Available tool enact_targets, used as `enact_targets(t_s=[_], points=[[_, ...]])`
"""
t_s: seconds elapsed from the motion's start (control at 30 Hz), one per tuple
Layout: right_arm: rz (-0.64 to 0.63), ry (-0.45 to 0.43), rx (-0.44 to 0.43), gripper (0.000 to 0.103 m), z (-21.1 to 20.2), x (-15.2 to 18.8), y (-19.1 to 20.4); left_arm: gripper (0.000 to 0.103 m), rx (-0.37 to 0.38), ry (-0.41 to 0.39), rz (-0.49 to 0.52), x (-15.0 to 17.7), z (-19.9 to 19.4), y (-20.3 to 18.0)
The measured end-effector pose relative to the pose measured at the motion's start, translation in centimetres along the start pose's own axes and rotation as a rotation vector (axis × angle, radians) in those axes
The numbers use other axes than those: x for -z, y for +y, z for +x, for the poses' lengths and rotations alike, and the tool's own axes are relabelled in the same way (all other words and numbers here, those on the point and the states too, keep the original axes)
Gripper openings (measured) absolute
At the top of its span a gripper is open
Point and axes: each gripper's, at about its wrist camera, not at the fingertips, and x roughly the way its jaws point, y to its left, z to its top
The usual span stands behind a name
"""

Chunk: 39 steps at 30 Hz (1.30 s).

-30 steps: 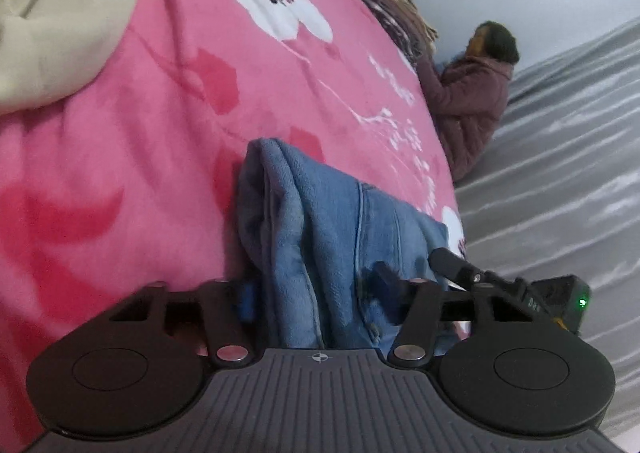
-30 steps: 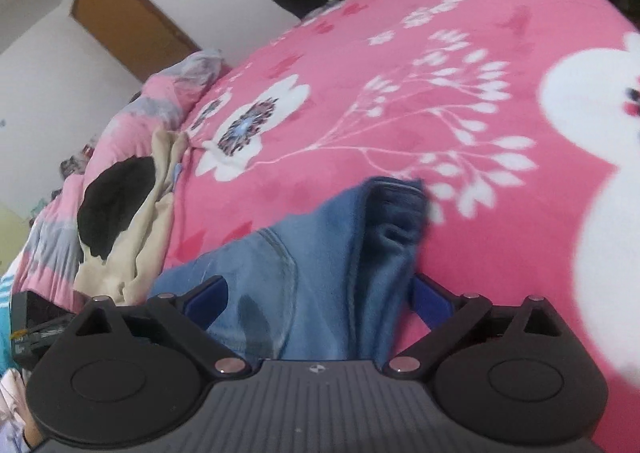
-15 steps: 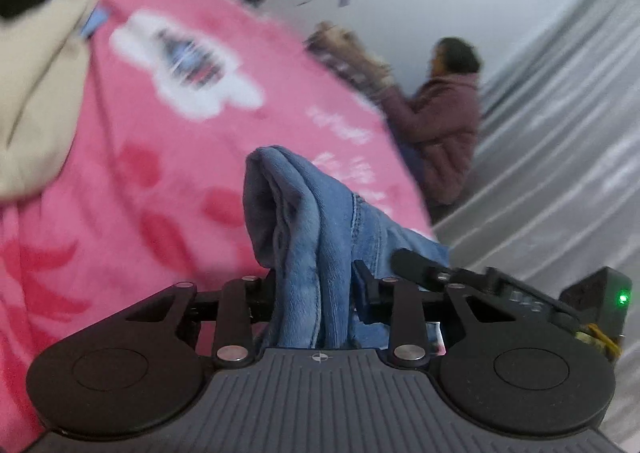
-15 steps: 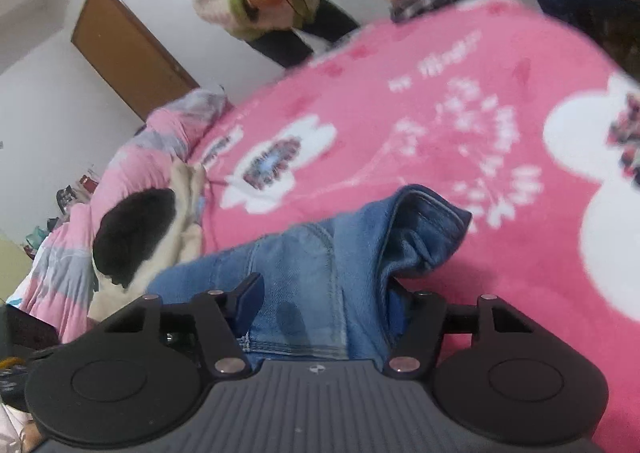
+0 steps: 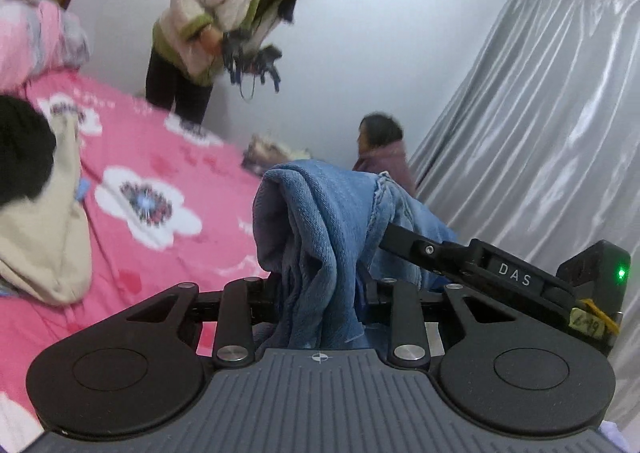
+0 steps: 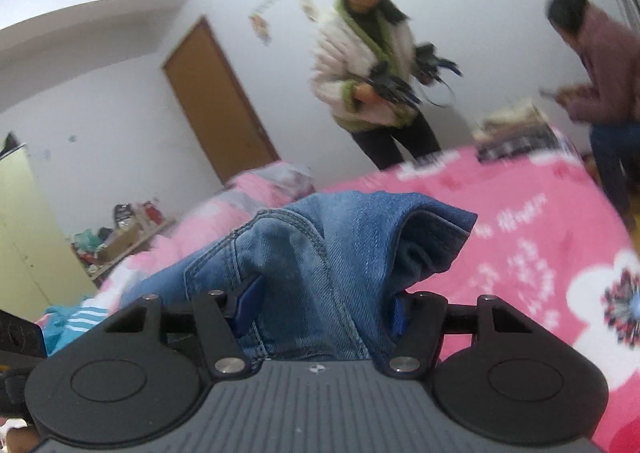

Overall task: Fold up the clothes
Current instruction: 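Lift the folded jeans off the bedspread with both tools, then carry the held jeans over to the white clothes pile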

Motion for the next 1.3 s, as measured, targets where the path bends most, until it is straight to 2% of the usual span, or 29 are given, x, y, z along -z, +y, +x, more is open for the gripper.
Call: enact_targets(t_s=[0.13,0.33,0.53,0.7,0.83,1.03,1.17,1.3], points=[[-0.031,-0.055,-0.073,0.066,-2.0,-2.2,4.1,0.029,-0.008,-0.079,0.058,-2.3,-4.2,-2.2],[-0.152,-0.088,-0.169,0.066,-4.0,-4.2,12.1,0.029,-0.068,-0.168,0.082,-5.1,-12.1,-3.8],[-0.22,-0.099,-0.308,0.066,-4.0,-4.3,19.0,0.029,-0.185,-0.225,0.099,-6.3,-19.6,-4.2],[-0.231,-0.049,-0.433,0.066,-1.8,-3.2,23.9,0.029,-0.338,-0.262,0.107,-5.4,-24.4,-4.6],[-0.286,0.029,-0.503,0.067,0.6,-1.7,28.1,0.029,-0.406,-0.29,-0.004,-4.1,-27.8,-2.1],[-0.335,0.154,-0.6,0.067,5.4,1.9,34.4,0.029,-0.516,-0.345,-0.212,-2.2,-33.5,4.0],[-0.326,0.289,-0.651,0.068,9.3,5.9,38.8,0.03,-0.603,-0.384,-0.36,-0.5,-37.5,8.2],[-0.35,0.452,-0.654,0.069,14.0,10.6,41.9,0.031,-0.651,-0.385,-0.535,2.2,-39.6,14.4]])
